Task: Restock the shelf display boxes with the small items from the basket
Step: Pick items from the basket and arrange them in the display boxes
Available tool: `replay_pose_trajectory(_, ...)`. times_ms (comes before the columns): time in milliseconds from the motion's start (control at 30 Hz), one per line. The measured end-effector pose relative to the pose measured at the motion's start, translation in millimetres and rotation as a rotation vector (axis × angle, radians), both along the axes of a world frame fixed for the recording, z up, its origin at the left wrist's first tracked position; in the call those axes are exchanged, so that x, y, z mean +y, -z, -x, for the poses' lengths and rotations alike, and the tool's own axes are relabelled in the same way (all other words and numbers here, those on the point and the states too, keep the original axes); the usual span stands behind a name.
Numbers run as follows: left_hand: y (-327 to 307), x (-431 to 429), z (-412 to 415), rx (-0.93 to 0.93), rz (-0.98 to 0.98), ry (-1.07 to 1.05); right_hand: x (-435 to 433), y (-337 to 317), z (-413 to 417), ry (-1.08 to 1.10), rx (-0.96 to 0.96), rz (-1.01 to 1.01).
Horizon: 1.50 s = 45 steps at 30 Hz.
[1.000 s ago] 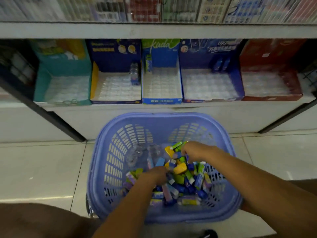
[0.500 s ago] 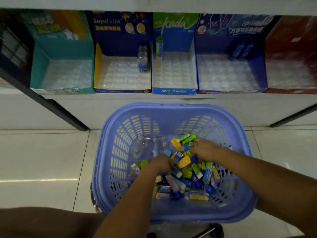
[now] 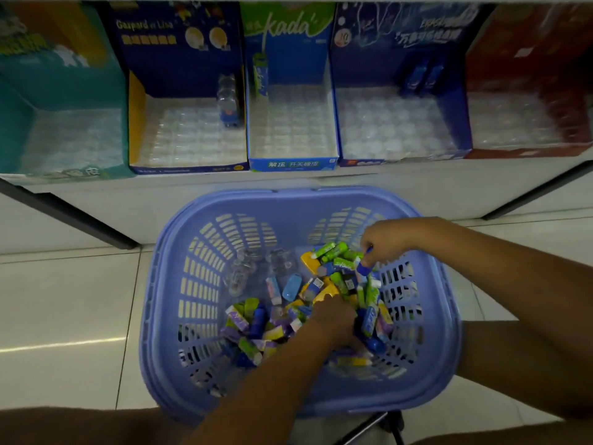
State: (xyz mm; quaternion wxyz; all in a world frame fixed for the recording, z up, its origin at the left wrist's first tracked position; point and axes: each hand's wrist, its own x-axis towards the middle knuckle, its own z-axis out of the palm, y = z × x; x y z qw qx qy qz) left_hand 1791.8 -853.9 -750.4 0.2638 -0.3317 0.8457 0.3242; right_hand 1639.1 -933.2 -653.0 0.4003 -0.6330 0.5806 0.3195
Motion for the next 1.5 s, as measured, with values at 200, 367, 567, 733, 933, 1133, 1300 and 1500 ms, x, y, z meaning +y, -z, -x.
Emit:
replay_pose_trajectory(200, 7.4, 3.5, -3.1, 0.016, 0.093, -0.124, 3.2, -14.9, 9.6, 0.151, -0.132, 0.000)
replay_pose_trajectory(367, -7.9, -11.6, -10.5, 0.191, -0.246, -0.434, -0.6, -51.6, 29.0, 0.355, -0.570, -0.060)
replay_pose_trajectory(567, -86.2, -55.0, 7.8, 0.700, -0.894, -0.997, -10.1, -101.8, 57.0, 0.570, -0.821, 0.031)
replay_pose_trajectory(733, -152.6, -75.8, 14.0, 0.972, -0.890, -0.996, -16.0, -149.5, 69.4, 0.625, -0.753, 0.273)
replay_pose_trajectory(933, -185.5, -82.0, 37.6, 1.065, -0.588, -0.936, -16.9, -170.6, 68.5, 0.581, -0.555, 0.466)
replay_pose_trajectory(1133, -194.7, -88.8, 47.6, 1.074, -0.628, -0.884, -22.1, -180.1, 78.9, 0.608, -0.438, 0.676)
replay_pose_trajectory(1300, -202.1, -98.9, 59.6, 1.075, -0.821, -0.886, -28.1, -178.8, 86.8, 0.688, -0.619, 0.728)
replay_pose_trajectory(1500, -204.8, -119.8, 66.9, 1.142, -1.047, -0.884, -28.3, -178.6, 118.5, 0.588, -0.902, 0.583)
